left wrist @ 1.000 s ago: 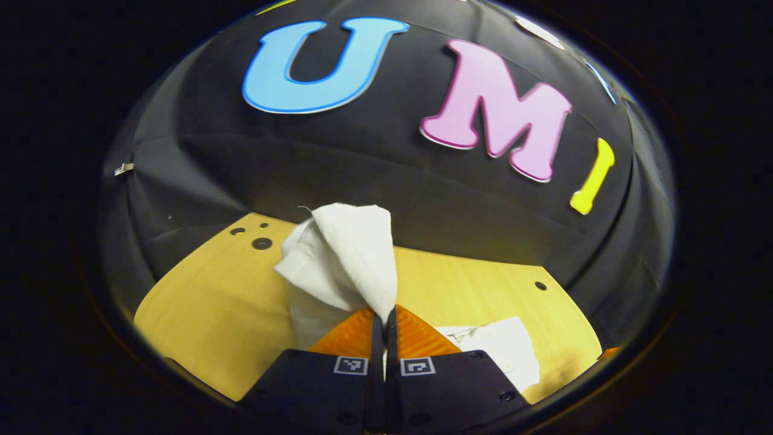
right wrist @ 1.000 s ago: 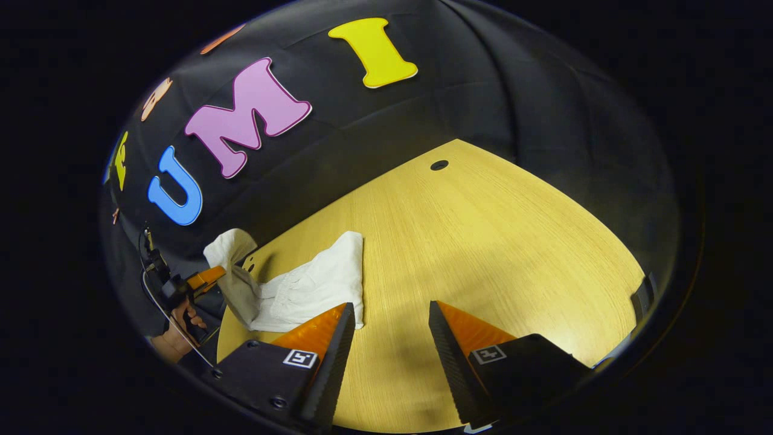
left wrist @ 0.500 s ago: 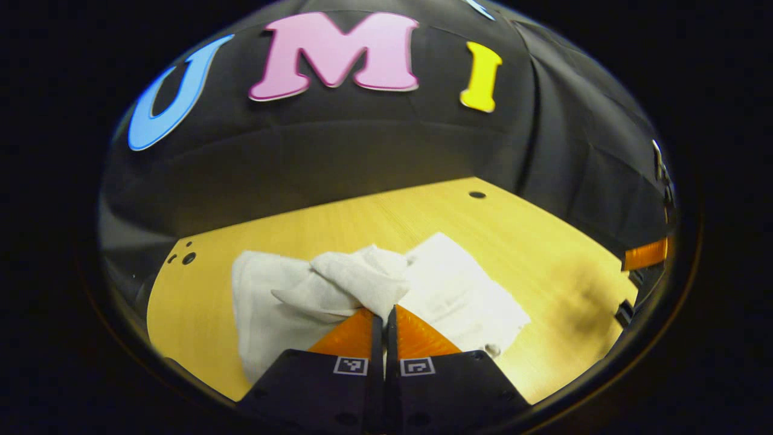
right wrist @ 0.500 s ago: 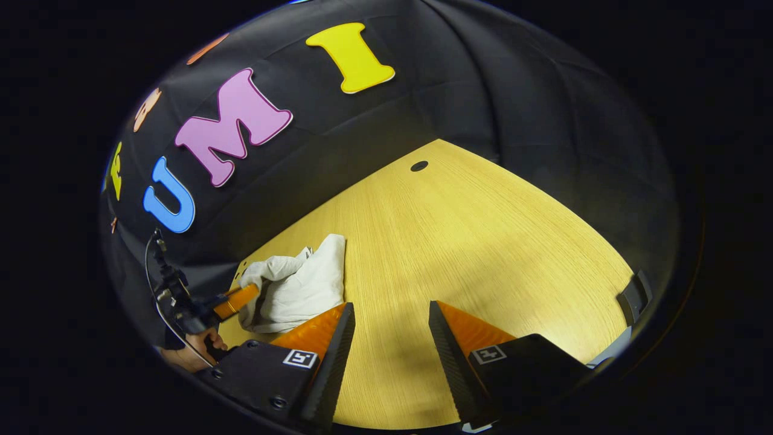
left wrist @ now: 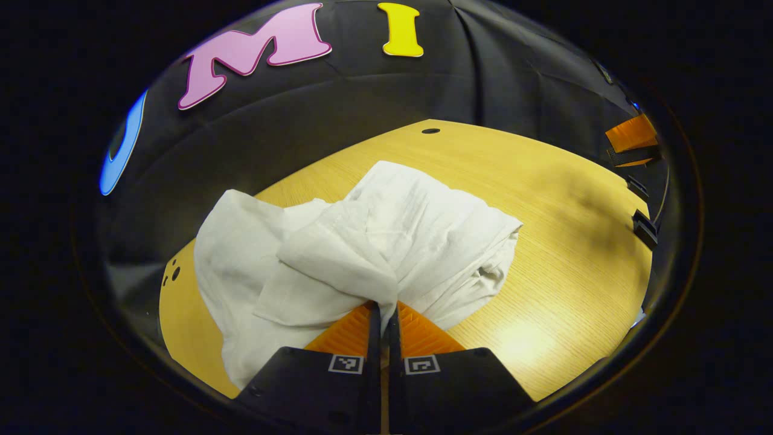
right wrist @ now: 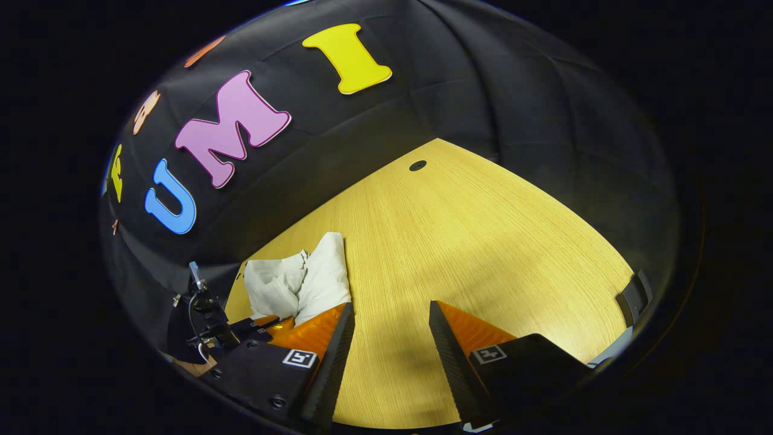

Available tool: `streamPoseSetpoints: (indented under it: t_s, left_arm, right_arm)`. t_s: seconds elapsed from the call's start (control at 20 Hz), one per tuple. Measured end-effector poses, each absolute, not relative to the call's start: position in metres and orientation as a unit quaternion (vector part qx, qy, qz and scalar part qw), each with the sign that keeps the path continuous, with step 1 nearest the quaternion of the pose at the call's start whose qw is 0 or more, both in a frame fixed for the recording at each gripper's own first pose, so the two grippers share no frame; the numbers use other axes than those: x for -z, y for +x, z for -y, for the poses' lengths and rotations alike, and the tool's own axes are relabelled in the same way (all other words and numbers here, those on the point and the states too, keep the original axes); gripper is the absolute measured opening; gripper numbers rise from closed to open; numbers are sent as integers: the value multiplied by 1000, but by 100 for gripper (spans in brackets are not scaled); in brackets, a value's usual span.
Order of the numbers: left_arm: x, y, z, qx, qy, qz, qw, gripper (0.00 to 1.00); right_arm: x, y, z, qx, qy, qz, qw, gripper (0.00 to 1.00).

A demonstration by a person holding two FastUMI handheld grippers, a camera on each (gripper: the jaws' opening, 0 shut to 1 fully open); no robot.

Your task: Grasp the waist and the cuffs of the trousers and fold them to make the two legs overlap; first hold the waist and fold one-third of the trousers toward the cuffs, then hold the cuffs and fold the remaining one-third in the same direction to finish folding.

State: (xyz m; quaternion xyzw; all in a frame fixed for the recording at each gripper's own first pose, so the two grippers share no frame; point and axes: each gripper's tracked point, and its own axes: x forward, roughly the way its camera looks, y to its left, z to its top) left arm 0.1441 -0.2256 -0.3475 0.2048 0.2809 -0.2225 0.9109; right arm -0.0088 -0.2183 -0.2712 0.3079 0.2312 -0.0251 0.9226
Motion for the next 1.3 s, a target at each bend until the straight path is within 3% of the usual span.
streamPoseSetpoints:
  t_s: [0.05,0.3,0.35,0.8,1.3]
  left_arm:
    - [348,141,231,236,197,-282,909,11]
    - [329,126,245,272,209,-259,903,93]
    - [323,125,245,272,214,-251,904,98]
    - [251,98,209,259,141,-212,932,98]
    - [129,64,109,189,68,-129,971,98]
  right_arm:
    - [270,-8,218,24,311,-230,922,78]
    - [254,-11,234,51,318,-201,925,78]
    - [250,-17,239,62,320,-191,926,78]
    - [219,-70,218,98,318,-159,930,78]
    - [121,-43,98,15,264,-98,959,78]
